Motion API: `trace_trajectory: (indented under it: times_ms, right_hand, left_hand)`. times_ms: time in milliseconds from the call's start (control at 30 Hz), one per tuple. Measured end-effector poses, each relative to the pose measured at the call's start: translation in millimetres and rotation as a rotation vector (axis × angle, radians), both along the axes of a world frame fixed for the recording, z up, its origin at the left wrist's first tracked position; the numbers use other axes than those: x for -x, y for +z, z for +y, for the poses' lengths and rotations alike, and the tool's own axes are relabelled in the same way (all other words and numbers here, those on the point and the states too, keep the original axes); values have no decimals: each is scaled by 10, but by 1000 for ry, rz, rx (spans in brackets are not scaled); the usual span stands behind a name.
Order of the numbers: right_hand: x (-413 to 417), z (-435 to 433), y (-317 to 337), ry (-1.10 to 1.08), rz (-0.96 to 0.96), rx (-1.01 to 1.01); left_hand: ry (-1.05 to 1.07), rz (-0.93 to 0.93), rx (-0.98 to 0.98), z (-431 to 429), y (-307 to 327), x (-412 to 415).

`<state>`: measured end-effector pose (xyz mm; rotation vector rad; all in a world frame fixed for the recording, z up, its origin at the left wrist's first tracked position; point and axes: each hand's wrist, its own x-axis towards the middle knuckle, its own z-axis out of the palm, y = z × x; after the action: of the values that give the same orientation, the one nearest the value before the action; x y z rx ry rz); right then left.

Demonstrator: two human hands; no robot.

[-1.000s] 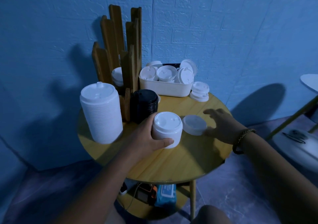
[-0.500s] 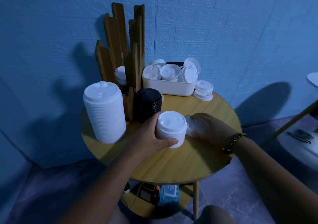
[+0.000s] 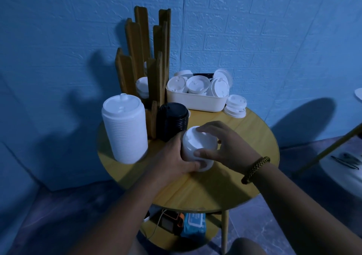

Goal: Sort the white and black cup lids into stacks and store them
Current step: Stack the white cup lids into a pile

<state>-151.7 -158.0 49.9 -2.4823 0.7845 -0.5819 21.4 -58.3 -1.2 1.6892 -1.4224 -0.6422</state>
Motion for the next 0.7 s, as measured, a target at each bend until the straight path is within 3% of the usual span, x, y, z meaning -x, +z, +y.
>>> trace_trajectory:
  times_ms: [467,700]
  right_hand:
    - [55,-104,211,121,209,-75]
    - [-64,-8,287,-31,338,117]
  left_hand:
    - [-12,3,-24,-1,12,11]
    - [-4,1,-51,-5,30,22]
